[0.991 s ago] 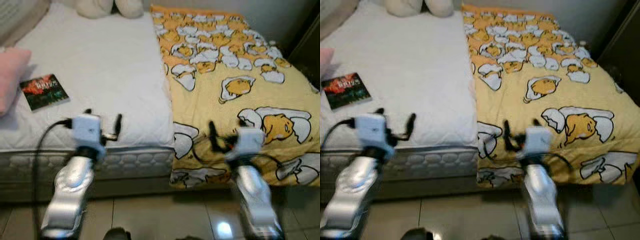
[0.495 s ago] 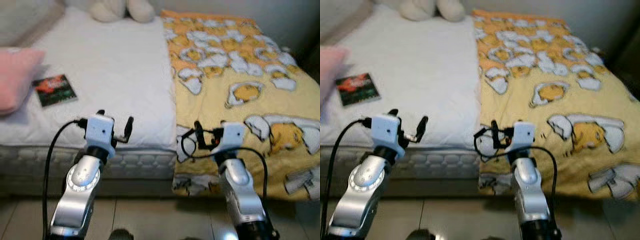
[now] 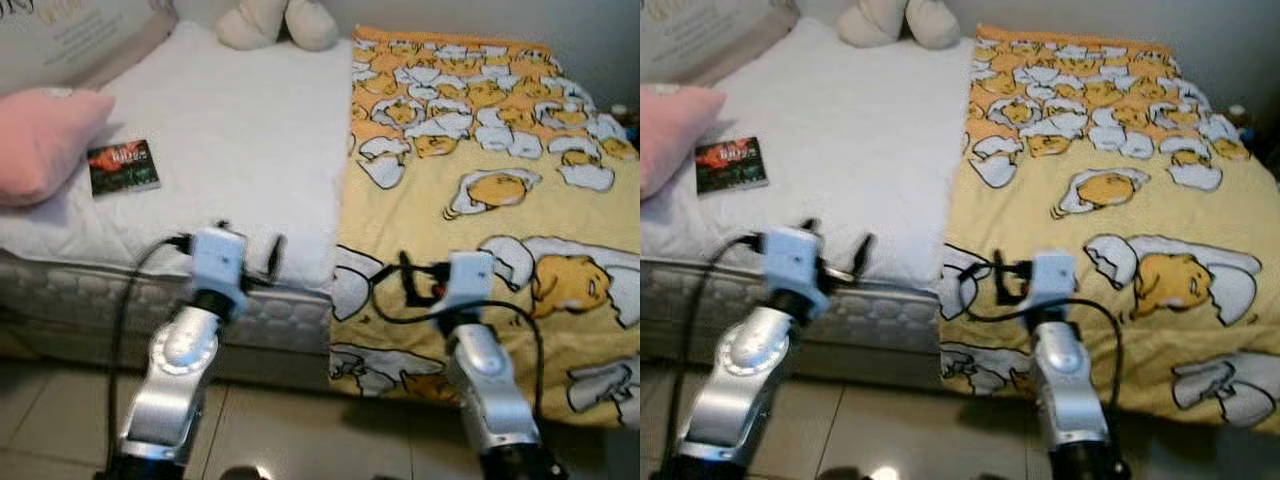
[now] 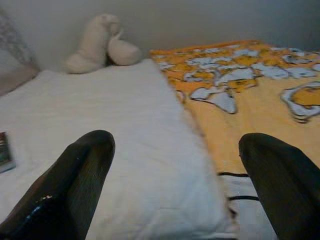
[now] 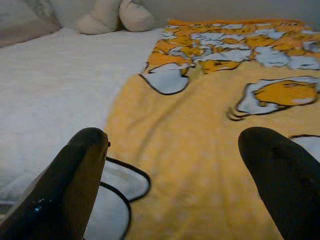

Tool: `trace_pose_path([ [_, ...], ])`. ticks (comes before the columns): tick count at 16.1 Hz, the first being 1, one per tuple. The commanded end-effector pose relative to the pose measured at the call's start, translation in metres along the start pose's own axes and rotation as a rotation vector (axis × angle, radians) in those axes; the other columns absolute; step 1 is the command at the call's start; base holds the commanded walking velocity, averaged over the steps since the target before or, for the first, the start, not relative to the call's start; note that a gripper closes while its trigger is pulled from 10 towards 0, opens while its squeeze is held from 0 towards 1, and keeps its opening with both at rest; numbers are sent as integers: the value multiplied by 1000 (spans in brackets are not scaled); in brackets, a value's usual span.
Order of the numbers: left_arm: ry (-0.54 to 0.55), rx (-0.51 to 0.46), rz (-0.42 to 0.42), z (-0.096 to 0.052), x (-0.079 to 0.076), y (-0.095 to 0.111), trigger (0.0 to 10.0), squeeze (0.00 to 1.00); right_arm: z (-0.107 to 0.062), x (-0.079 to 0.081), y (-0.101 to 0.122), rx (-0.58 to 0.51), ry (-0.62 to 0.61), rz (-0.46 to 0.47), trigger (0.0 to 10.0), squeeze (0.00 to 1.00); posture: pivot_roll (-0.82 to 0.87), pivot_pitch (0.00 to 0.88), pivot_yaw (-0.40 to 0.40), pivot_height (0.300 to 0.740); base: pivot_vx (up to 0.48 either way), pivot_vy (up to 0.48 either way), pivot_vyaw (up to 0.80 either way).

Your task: Clean up the room

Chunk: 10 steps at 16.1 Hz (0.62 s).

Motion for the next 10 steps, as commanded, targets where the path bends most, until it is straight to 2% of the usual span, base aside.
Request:
trace_pose_path([
  [1,10,6,6,0,5,-2,10000,0,1,4,-2,13,10,2,10000,0,108,14,-22,732,0,0,0],
  [4,10,19,14,-1,5,-5,10000,0,3,8,-4,26,27,5,10000,0,116,17,-26,732,0,0,0],
  [8,-17,19,8,-3,0,-6,10000,0,5,7,-5,31,30,3,10000,0,122,20,-31,732,0,0,523],
  [10,-43,13,27,-2,-5,-4,10000,0,6,8,-5,36,37,-6,10000,0,120,20,-30,732,0,-448,684],
])
Point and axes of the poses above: a point about 5 cm out from each wrist's last joint towards the gripper, its own z axis pointing out of the wrist towards the gripper, its own y axis along the axis of the wrist's last joint, x = y × z, the point moved 4 cm from there along z, pointing out of the wrist towards the gripper, and after that the axes turned 7 degrees about z, right-handed, at the moved point
